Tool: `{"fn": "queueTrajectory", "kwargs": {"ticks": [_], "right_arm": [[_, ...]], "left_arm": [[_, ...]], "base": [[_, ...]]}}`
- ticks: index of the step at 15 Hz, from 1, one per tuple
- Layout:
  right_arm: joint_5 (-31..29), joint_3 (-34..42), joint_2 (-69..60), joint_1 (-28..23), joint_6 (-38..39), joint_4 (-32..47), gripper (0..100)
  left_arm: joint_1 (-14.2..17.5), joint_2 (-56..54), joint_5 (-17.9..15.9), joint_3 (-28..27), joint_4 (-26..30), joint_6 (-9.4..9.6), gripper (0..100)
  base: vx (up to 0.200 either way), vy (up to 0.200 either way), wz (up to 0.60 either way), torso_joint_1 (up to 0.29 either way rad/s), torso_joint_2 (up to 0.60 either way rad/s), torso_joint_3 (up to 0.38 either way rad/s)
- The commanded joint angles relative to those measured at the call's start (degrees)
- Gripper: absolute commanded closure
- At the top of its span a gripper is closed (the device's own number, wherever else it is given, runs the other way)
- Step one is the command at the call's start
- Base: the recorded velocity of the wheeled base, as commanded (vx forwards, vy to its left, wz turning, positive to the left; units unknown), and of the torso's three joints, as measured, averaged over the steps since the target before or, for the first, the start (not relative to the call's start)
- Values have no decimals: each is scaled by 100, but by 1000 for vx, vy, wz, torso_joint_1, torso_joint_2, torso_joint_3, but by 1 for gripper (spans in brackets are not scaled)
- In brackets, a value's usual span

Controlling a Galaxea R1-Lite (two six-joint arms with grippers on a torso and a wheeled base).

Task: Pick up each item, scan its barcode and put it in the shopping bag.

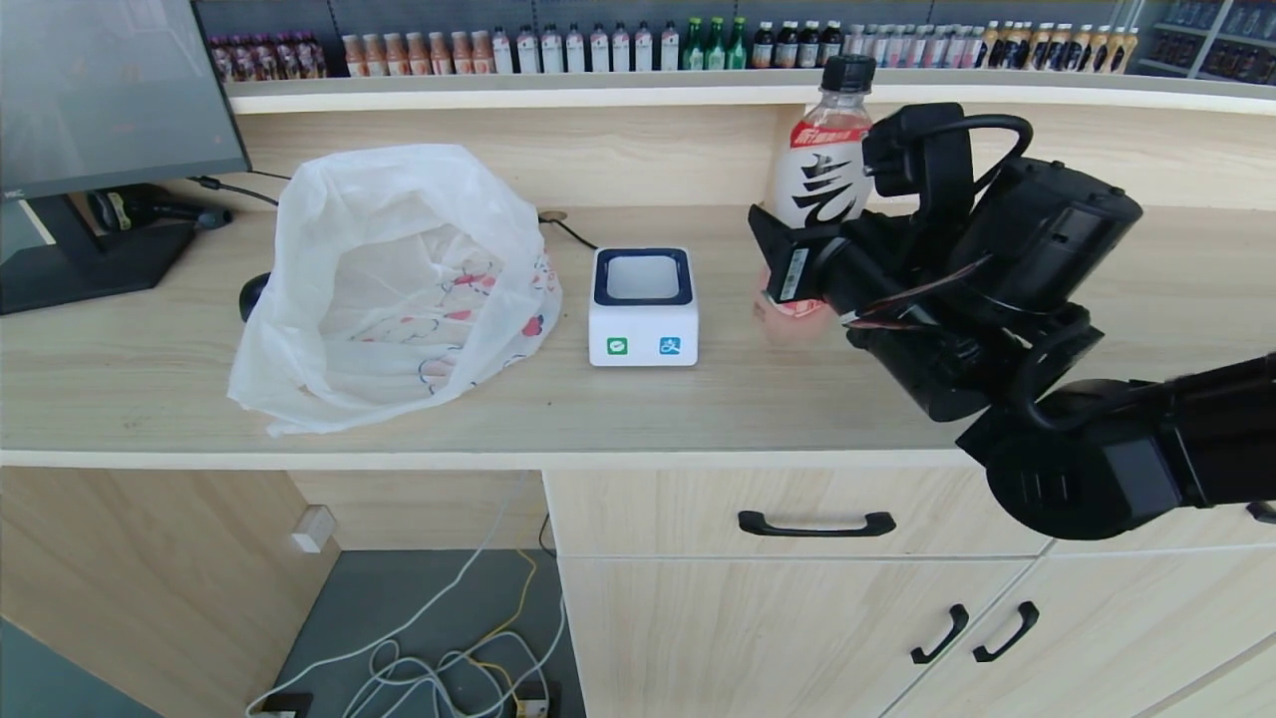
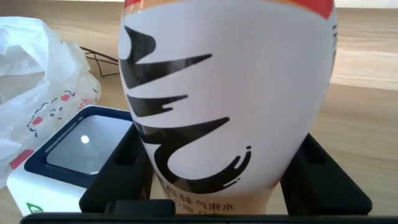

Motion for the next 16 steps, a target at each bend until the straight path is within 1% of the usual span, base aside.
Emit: {"fn": "queueTrajectory", "kwargs": {"ticks": [1, 3, 5, 8, 11, 14, 16], "right_arm": [[-111, 520, -636, 259, -19, -22, 100], [-568, 933, -1032, 523, -28, -22, 100], [-806, 1452, -1392, 637, -90, -22, 100], [-841, 2322, -2104, 646, -433, -136, 100], [-832, 2919, -2710, 690, -600, -163, 100], [-832, 3253, -3220, 708, -942, -154, 100], [-841, 3772, -3572, 725, -1048, -154, 100]], "left_arm": [[0, -2, 1, 0, -2, 2, 0], [0, -2, 1, 0, -2, 2, 0], [0, -2, 1, 0, -2, 2, 0], [0, -2, 1, 0, -2, 2, 0], [0, -2, 1, 0, -2, 2, 0], [0, -2, 1, 0, -2, 2, 0], [0, -2, 1, 0, -2, 2, 0]], "base": [[0, 0, 0, 0, 0, 0], [0, 0, 0, 0, 0, 0], [0, 0, 0, 0, 0, 0], [0, 0, 0, 0, 0, 0], [0, 0, 0, 0, 0, 0], [0, 0, 0, 0, 0, 0], [0, 0, 0, 0, 0, 0]]}}
